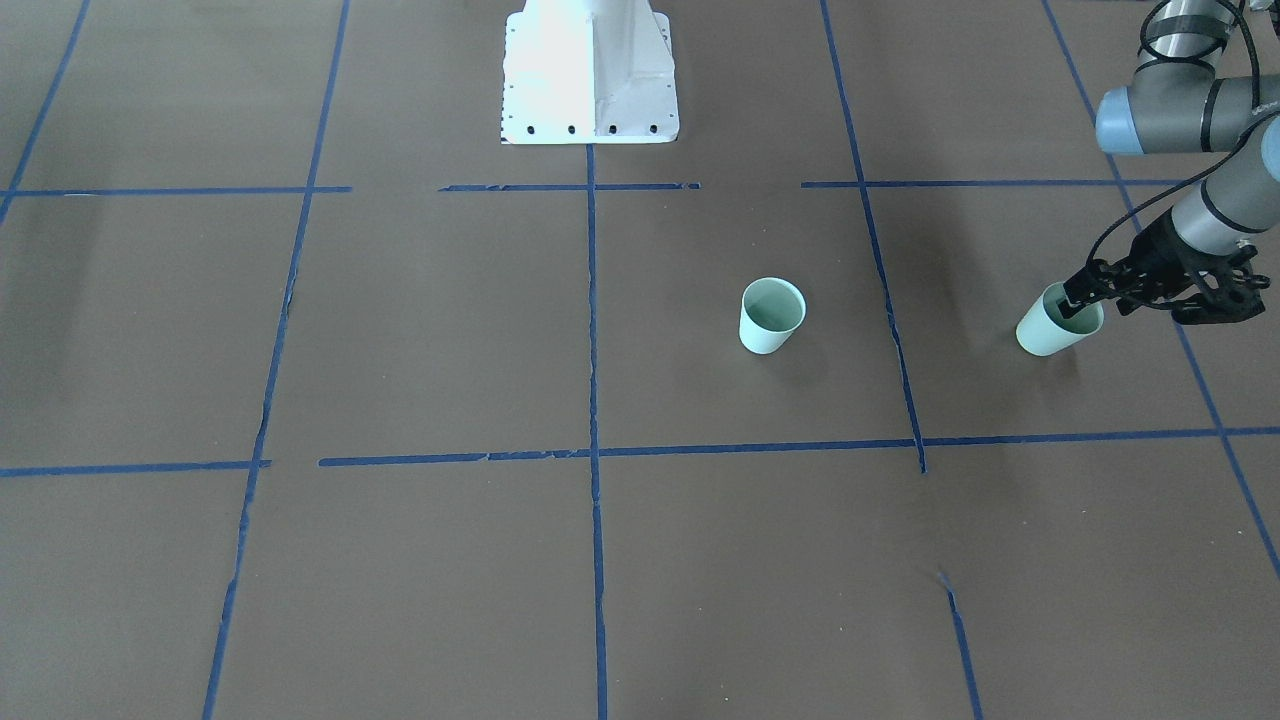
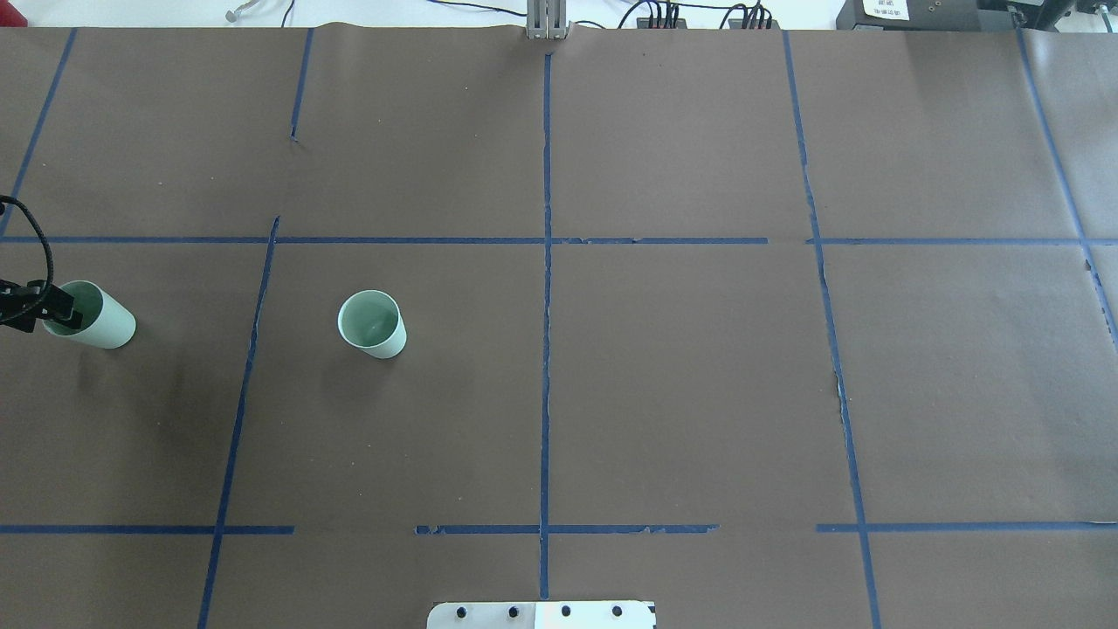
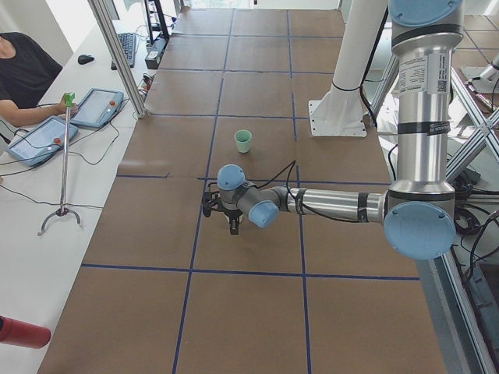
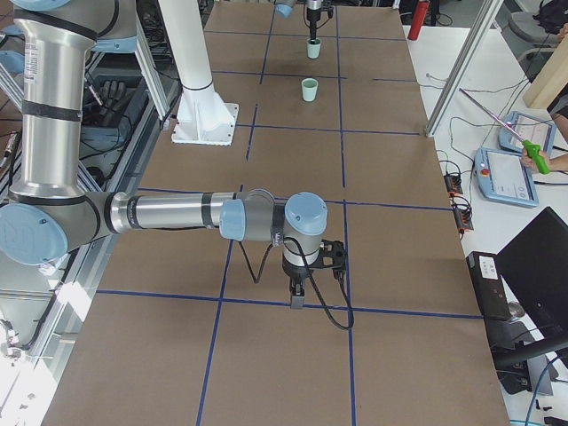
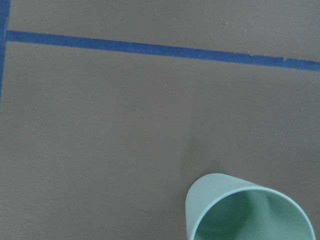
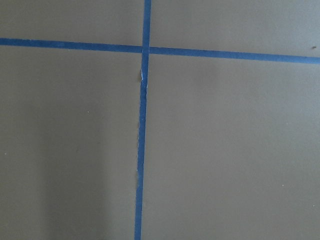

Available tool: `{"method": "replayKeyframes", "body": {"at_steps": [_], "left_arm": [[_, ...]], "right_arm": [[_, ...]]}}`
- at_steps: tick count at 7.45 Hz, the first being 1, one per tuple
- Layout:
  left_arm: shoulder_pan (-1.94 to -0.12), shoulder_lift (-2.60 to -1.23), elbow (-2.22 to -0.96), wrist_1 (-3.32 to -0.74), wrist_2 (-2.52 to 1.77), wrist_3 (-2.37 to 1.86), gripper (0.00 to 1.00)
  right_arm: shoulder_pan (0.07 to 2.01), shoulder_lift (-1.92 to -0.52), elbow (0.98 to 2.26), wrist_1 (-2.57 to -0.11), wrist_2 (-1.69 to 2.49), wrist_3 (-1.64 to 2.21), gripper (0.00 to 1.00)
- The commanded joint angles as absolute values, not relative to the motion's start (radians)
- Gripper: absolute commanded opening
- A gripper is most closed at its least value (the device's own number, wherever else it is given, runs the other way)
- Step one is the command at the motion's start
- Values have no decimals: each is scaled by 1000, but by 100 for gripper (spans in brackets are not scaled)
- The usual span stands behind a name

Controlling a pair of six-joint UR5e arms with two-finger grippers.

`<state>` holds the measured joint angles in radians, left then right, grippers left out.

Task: Stack cups
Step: 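Lower the left gripper onto the pale green cup nearest it, then close the left gripper on the cup rim and lift it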

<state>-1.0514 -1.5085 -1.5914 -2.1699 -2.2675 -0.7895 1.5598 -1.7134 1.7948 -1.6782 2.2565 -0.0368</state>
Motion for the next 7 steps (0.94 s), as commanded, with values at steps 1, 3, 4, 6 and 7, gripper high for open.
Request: {"method": "replayKeyframes", "body": {"at_steps": [1, 3, 4, 6, 7], "left_arm": [[-1042, -1516, -1600, -2174, -2269, -845, 0], [-1037, -1523, -1676, -2160, -2275, -913, 0], [-1051, -1500, -1750, -2129, -2281, -910, 0], [-1127, -1500, -1956, -1844, -2341, -866, 0], [-1178, -1512, -2023, -1709, -2341, -842, 0]], "right_arm": [[1559, -1713, 1795, -1678, 2256, -37, 100], [1559, -1713, 1795, -1678, 2256, -37, 100], [1559, -1712, 1795, -1678, 2256, -37, 100], [1559, -1712, 1795, -1678, 2256, -37, 100], [1560, -1712, 1795, -1678, 2256, -37, 100]]}}
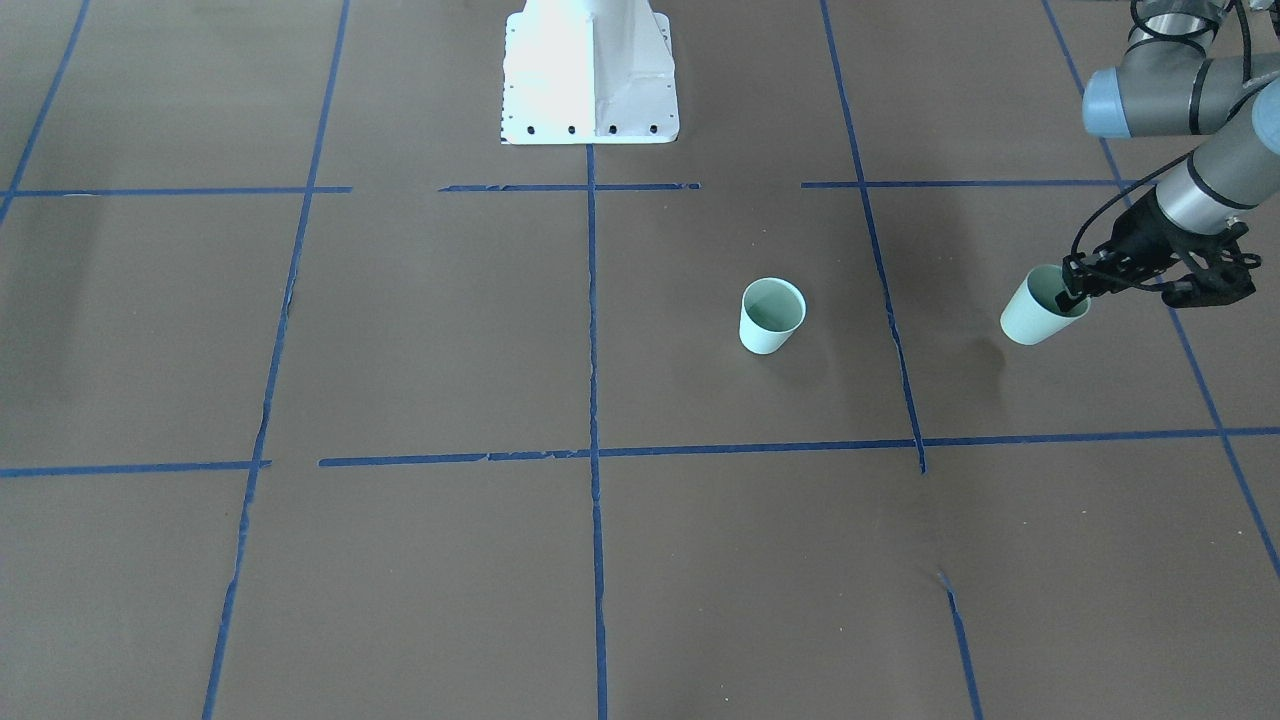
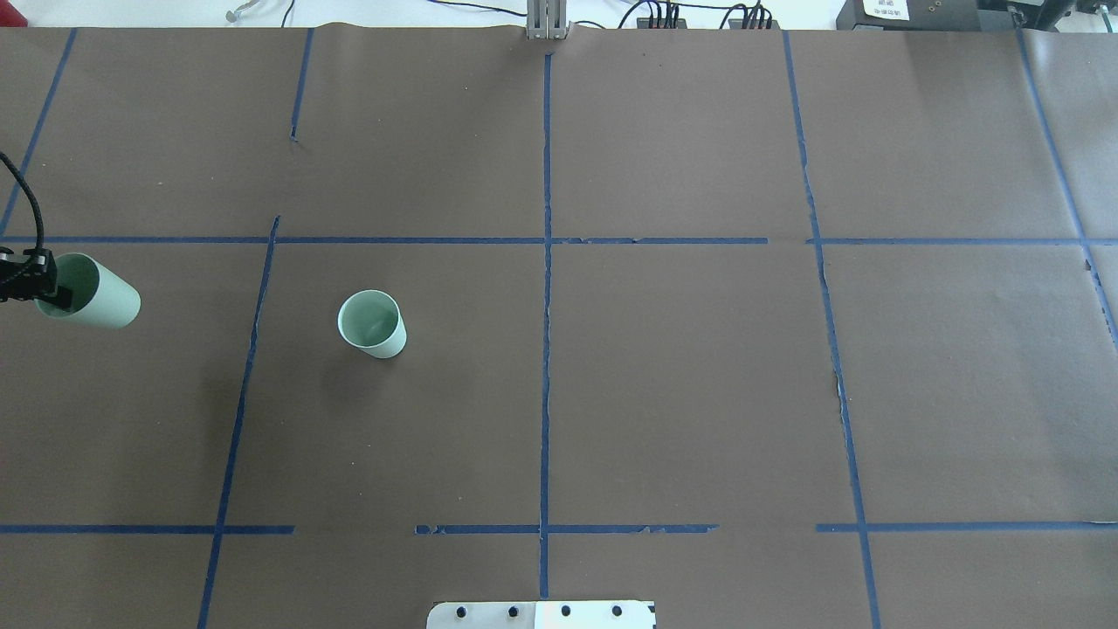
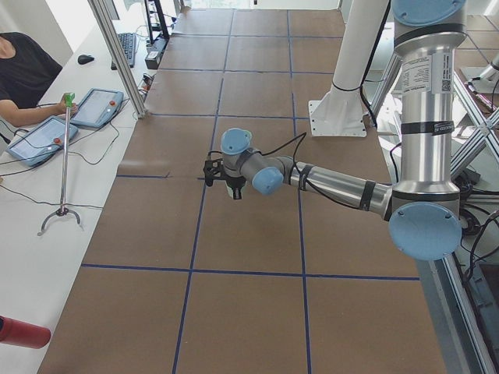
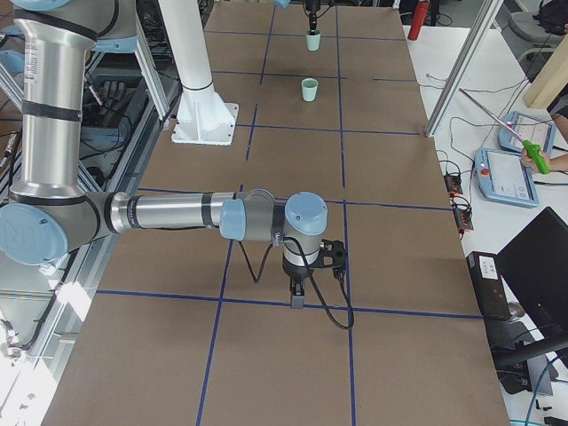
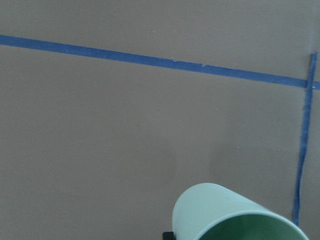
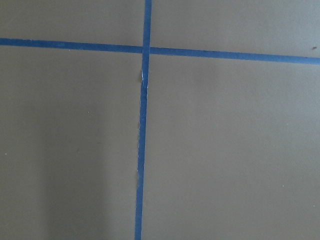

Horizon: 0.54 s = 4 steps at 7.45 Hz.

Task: Stack cups
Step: 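Close the left gripper on the cup rim and lift it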

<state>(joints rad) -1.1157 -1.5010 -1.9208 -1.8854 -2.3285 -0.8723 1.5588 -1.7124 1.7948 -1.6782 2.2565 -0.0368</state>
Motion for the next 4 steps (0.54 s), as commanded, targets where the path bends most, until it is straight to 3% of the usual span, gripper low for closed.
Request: {"method": "replayKeyframes", "body": {"at_steps": [1, 3, 4], "left_arm": [[-1184, -1610, -2048, -1587, -2341, -844, 0], [-1163, -1866, -2043, -1290, -2338, -917, 0], [-1108, -1899, -2040, -1290, -2336, -1022, 0]], "right_arm": [[1560, -1713, 1795, -1678, 2256, -37, 100], [1559, -1712, 1795, -1678, 2256, -37, 100], [1560, -1713, 1795, -1678, 2256, -37, 100]]}}
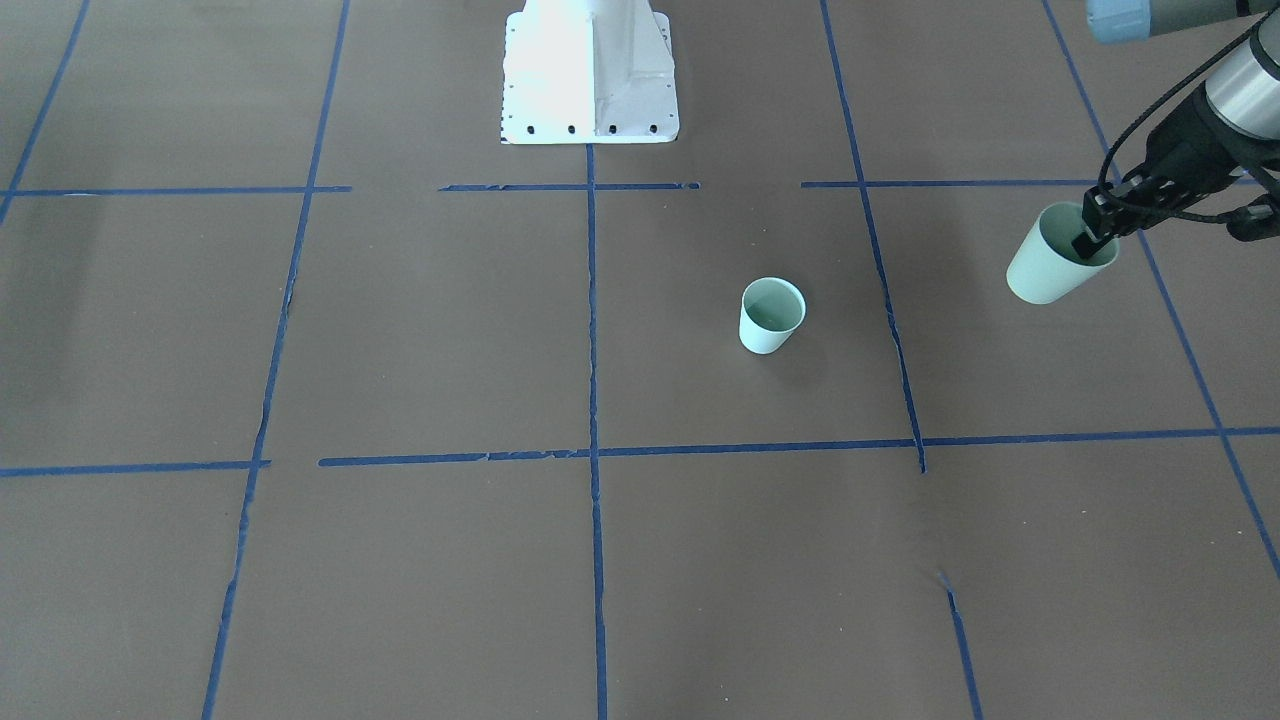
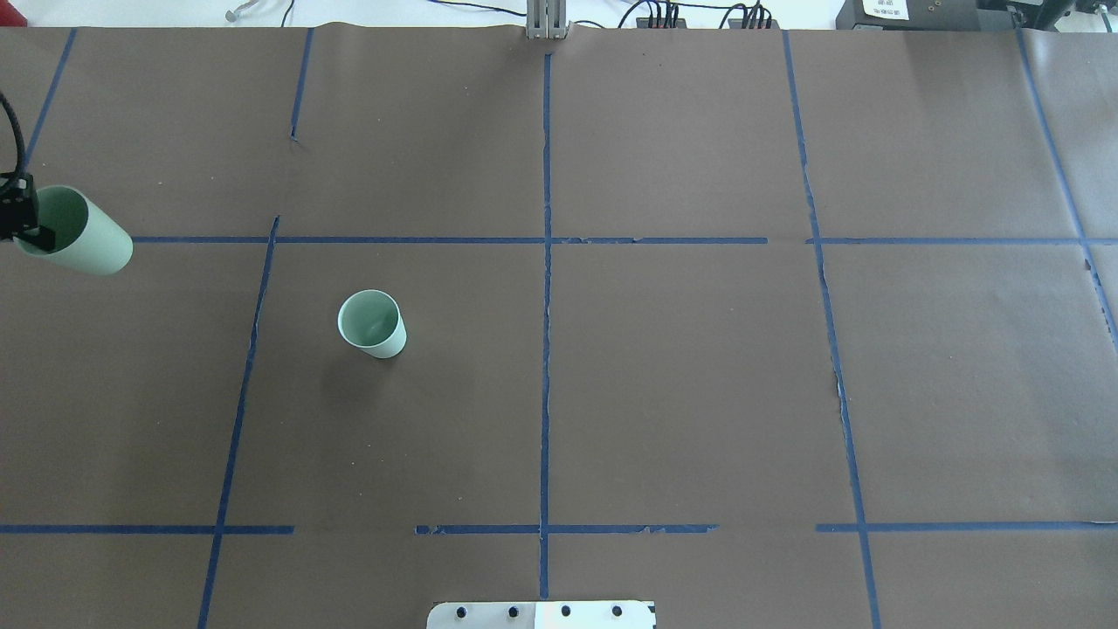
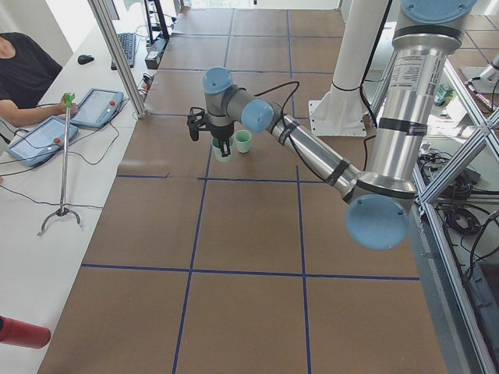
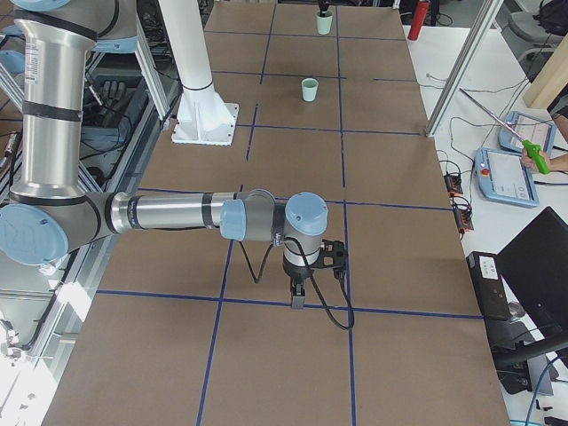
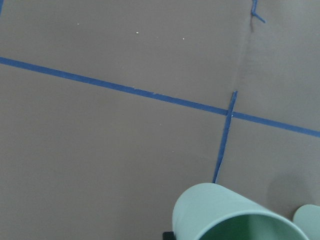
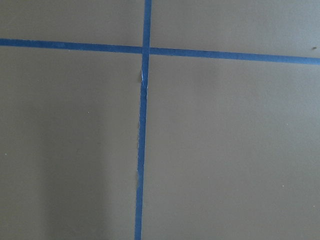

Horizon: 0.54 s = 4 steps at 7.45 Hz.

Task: Stack cups
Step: 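Close the left gripper on the cup rim and lift it, then carry the held cup with the left gripper over the upright cup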

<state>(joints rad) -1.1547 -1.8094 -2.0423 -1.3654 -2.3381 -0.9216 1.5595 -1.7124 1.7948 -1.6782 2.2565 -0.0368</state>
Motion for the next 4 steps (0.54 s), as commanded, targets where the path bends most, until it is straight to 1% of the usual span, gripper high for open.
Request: {"method": "replayKeyframes", "body": {"at_steps": [1, 2, 3, 4], "left_arm": [[-1022, -1964, -2016, -1292, -2335, -1117, 0], [-949, -2011, -1973, -1324, -2333, -1209, 0], [-893, -2017, -1930, -1409, -2303, -1283, 0], [-868, -2020, -1861, -1534, -2281, -1349, 0]], "right_arm": [[1559, -1712, 1795, -1678, 2256, -37, 100], [1560, -1713, 1795, -1678, 2256, -37, 100], [1559, -1712, 1795, -1678, 2256, -37, 100], [1560, -1712, 1795, -1678, 2256, -37, 100]]}}
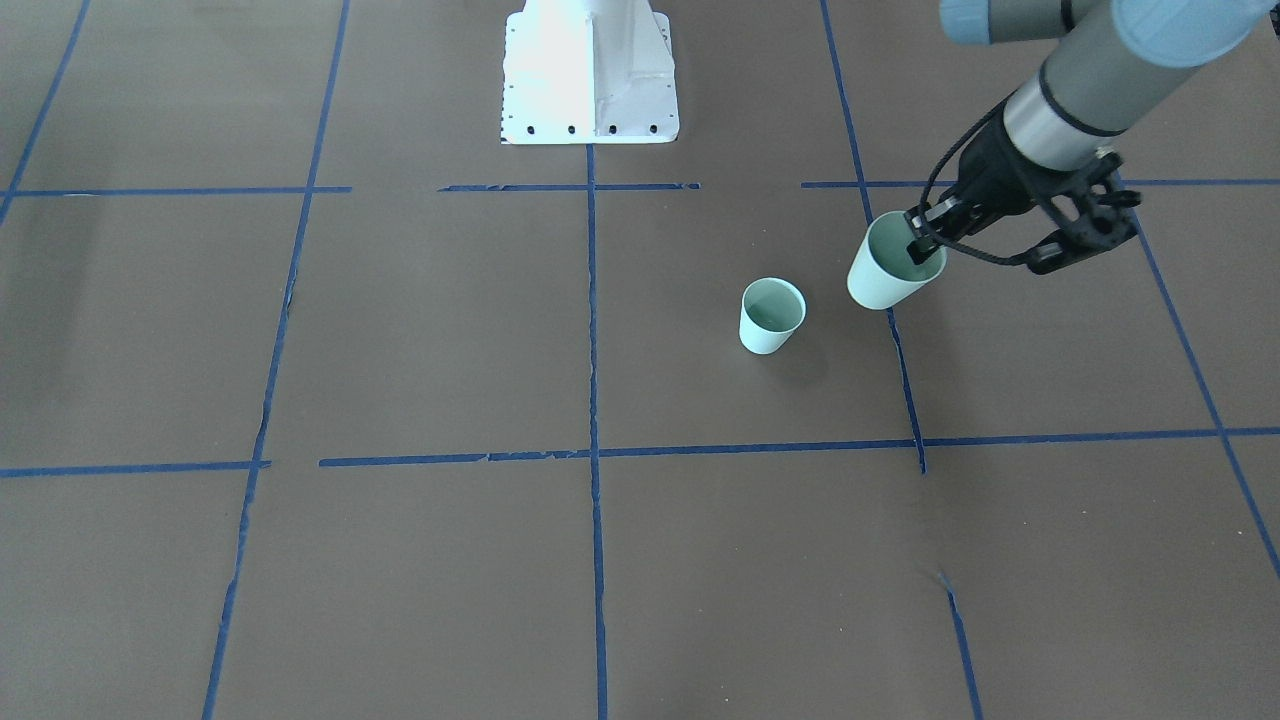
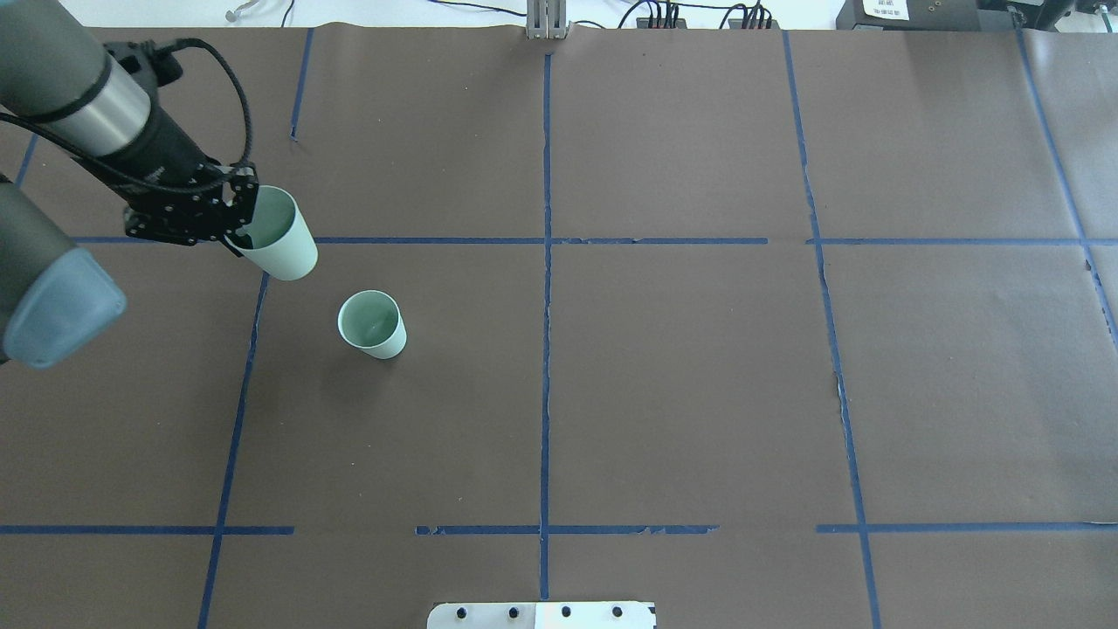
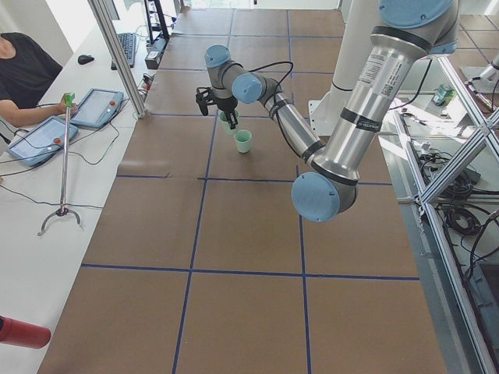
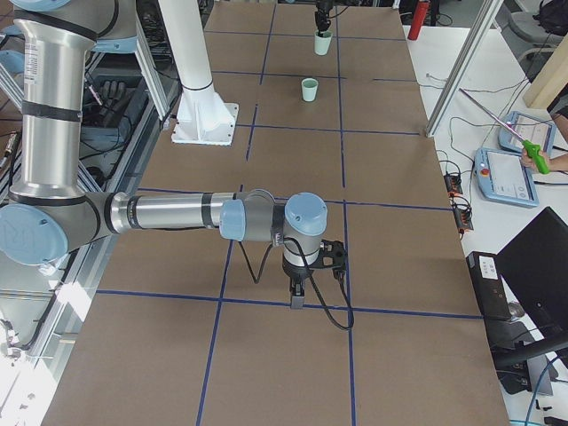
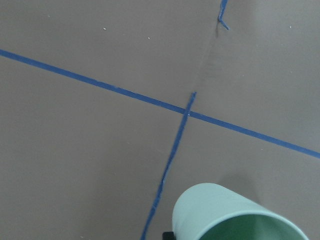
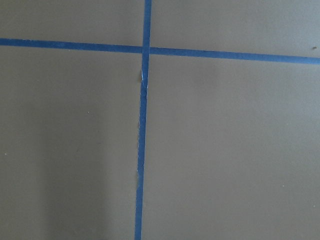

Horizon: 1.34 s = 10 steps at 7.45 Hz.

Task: Stack cups
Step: 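Carry the held cup with the left gripper over the upright cup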

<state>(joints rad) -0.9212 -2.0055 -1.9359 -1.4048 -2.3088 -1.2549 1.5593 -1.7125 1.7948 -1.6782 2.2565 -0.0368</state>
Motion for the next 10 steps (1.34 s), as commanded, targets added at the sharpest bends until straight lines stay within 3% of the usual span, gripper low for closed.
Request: {"method": "replayKeyframes", "body": {"at_steps": [1, 10], "left_arm": [[-836, -2020, -1812, -1614, -2267, -1391, 0], [-801, -2003, -1813, -1628, -2256, -1388, 0]], "right_arm": [[1560, -1712, 1795, -1678, 2256, -37, 100], [1559, -1713, 1795, -1678, 2256, -37, 100]]}}
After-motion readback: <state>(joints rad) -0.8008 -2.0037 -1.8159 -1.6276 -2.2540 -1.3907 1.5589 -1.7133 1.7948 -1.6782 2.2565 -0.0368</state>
